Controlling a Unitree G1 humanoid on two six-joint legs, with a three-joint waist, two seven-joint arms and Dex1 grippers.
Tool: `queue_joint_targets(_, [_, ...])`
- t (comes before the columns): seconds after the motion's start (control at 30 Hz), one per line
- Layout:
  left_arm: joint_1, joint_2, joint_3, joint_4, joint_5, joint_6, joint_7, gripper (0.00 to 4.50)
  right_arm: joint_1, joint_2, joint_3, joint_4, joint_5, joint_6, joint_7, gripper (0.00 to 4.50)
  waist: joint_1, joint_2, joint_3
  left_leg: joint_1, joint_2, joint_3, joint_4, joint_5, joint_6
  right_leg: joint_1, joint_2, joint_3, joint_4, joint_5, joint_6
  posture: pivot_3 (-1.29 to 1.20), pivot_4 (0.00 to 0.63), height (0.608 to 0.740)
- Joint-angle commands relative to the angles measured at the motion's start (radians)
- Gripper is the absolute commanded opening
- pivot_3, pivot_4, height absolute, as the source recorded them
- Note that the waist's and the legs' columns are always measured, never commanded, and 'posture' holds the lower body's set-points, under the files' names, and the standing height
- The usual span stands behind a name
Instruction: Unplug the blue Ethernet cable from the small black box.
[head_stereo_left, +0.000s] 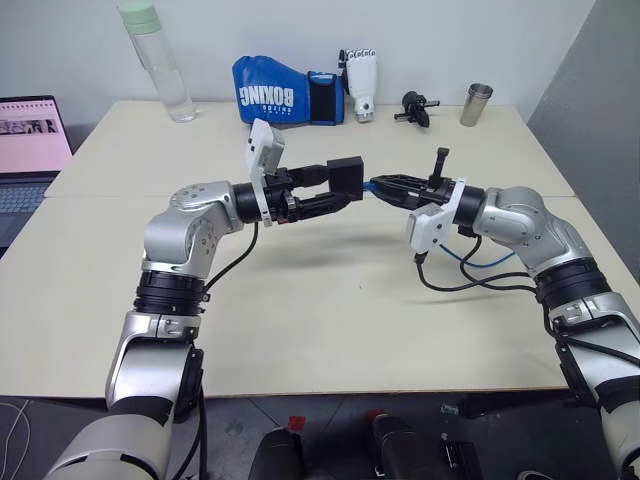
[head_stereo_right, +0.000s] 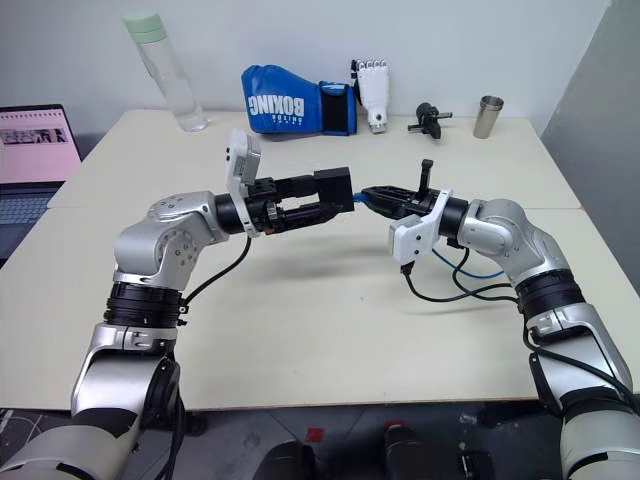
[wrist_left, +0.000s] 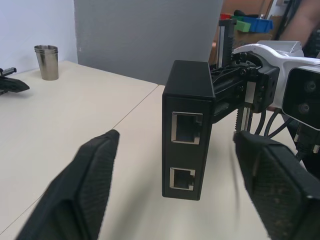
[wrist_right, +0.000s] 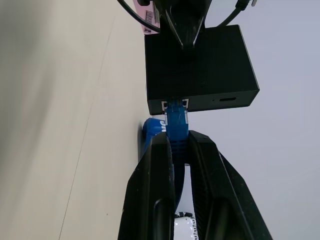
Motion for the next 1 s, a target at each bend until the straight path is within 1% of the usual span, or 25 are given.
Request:
queue_joint_targets(0.03, [-0.046,-0.003,0.010,-0.009,-0.010,-0.010,-0.015,2.68,-0.025,-0.005,-0.014,-0.030,0.001,-0.003,-0.021,0.16,0.000,0.000,0.000,0.000,0.000,0.000,0.000,0.000,0.000,0.000,0.000,0.000,0.000,0.000,0.000,0.00,0.150,0.740])
queue_joint_targets(0.17, [-0.048,-0.007,0.014,-0.015,-0.020,0.006,-0.015,1.89,-0.027,-0.002,-0.013,-0.027,-0.006,0.006,-0.026,0.16,0.000,0.000,0.000,0.000,0.000,0.000,0.000,0.000,0.000,0.000,0.000,0.000,0.000,0.000,0.000,0.00,0.150,0.740])
queue_joint_targets(0.3, [-0.047,-0.006,0.017,-0.020,-0.022,0.012,-0.017,0.98,-0.030,0.001,-0.014,-0.022,-0.010,0.016,-0.030,0.16,0.000,0.000,0.000,0.000,0.000,0.000,0.000,0.000,0.000,0.000,0.000,0.000,0.000,0.000,0.000,0.00,0.150,0.740])
queue_joint_targets(0.33, [-0.048,-0.007,0.017,-0.019,-0.022,0.012,-0.017,0.82,-0.031,0.002,-0.015,-0.020,-0.009,0.019,-0.031,0.16,0.000,0.000,0.000,0.000,0.000,0.000,0.000,0.000,0.000,0.000,0.000,0.000,0.000,0.000,0.000,0.00,0.150,0.740])
queue_joint_targets(0.6, [-0.052,-0.011,0.006,-0.011,-0.009,0.012,-0.012,0.79,-0.026,0.003,-0.020,-0.049,0.031,0.052,0.003,0.16,0.000,0.000,0.000,0.000,0.000,0.000,0.000,0.000,0.000,0.000,0.000,0.000,0.000,0.000,0.000,0.00,0.150,0.740])
queue_joint_targets(0.67, [-0.059,-0.008,0.001,-0.007,-0.008,0.018,-0.019,0.79,-0.022,0.004,-0.020,-0.072,0.108,0.086,0.075,0.85,0.000,0.000,0.000,0.000,0.000,0.000,0.000,0.000,0.000,0.000,0.000,0.000,0.000,0.000,0.000,0.00,0.150,0.740])
queue_joint_targets(0.7, [-0.062,-0.006,0.000,-0.005,-0.009,0.020,-0.024,0.79,-0.019,0.003,-0.021,-0.086,0.152,0.107,0.116,0.93,0.000,0.000,0.000,0.000,0.000,0.000,0.000,0.000,0.000,0.000,0.000,0.000,0.000,0.000,0.000,0.00,0.150,0.740])
queue_joint_targets(0.73, [-0.066,-0.004,-0.001,0.000,-0.009,0.021,-0.031,0.79,-0.017,0.000,-0.019,-0.100,0.194,0.126,0.158,1.22,0.000,0.000,0.000,0.000,0.000,0.000,0.000,0.000,0.000,0.000,0.000,0.000,0.000,0.000,0.000,0.00,0.150,0.740])
queue_joint_targets(0.8, [-0.071,0.001,-0.003,0.007,-0.007,0.018,-0.046,0.79,-0.010,-0.019,-0.012,-0.135,0.271,0.165,0.253,1.63,0.000,0.000,0.000,0.000,0.000,0.000,0.000,0.000,0.000,0.000,0.000,0.000,0.000,0.000,0.000,0.00,0.150,0.740])
queue_joint_targets(0.87, [-0.076,0.007,-0.001,0.015,-0.008,0.019,-0.064,0.79,0.003,-0.043,-0.015,-0.185,0.356,0.226,0.351,2.24,0.000,0.000,0.000,0.000,0.000,0.000,0.000,0.000,0.000,0.000,0.000,0.000,0.000,0.000,0.000,0.00,0.150,0.740])
queue_joint_targets(0.9, [-0.078,0.011,-0.001,0.018,-0.010,0.018,-0.075,0.79,0.012,-0.055,-0.023,-0.217,0.408,0.274,0.403,2.38,0.000,0.000,0.000,0.000,0.000,0.000,0.000,0.000,0.000,0.000,0.000,0.000,0.000,0.000,0.000,0.00,0.150,0.740])
queue_joint_targets(0.93, [-0.080,0.013,0.000,0.020,-0.010,0.017,-0.082,0.79,0.018,-0.063,-0.029,-0.240,0.443,0.309,0.438,2.68,0.000,0.000,0.000,0.000,0.000,-0.001,0.000,0.000,0.000,0.001,0.000,0.000,0.000,0.000,0.000,0.00,0.150,0.740])
queue_joint_targets(1.0, [-0.083,0.020,0.000,0.022,-0.014,0.022,-0.103,0.79,0.045,-0.100,-0.037,-0.328,0.568,0.484,0.562,3.08,0.001,0.000,0.000,0.000,0.000,-0.001,0.000,0.000,0.000,0.001,0.000,-0.001,0.000,0.000,0.000,0.00,0.150,0.740])
